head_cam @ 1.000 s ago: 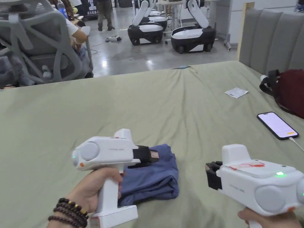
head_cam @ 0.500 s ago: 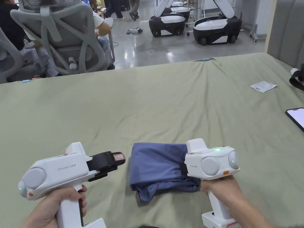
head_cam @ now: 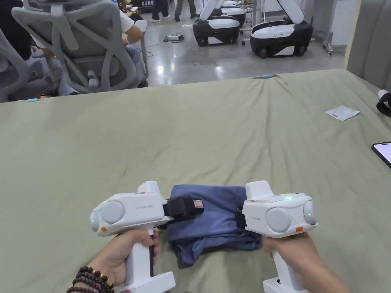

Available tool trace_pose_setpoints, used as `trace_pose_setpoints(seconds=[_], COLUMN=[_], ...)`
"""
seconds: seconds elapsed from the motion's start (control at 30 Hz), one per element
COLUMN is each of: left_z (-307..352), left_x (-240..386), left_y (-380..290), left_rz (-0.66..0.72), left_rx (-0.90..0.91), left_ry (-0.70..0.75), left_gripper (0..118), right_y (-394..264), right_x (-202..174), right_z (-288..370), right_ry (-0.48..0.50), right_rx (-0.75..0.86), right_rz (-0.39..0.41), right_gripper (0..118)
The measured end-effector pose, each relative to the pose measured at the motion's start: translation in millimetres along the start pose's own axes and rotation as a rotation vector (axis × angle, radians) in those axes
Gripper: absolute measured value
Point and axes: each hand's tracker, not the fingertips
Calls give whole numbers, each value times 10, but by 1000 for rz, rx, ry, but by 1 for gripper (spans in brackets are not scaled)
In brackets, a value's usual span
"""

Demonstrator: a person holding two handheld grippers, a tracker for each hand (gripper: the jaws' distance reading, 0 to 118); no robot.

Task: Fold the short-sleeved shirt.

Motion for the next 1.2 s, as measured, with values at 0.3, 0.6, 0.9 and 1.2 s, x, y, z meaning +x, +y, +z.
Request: trace_pose_setpoints(seconds=[0.3,0.6,0.9,1.2], left_z=[206,1074,2450,3657], left_x=[-10,-677,-1976,-3305], left_y=[15,307,767,1138], left_rz=[-54,-69,-44,8], left_rx=[10,67,140,186], left_ry=[-16,53,255,529], left_gripper=[23,23,23,23], right_y=[39,299,666,792], right_x=[-134,-542,-1437,-2325], right_z=[149,575,222,-531], right_ry=[-13,64,57,109], right_rx=[33,145,227,286], right_rz=[19,46,194,257], right_gripper=[0,0,0,0])
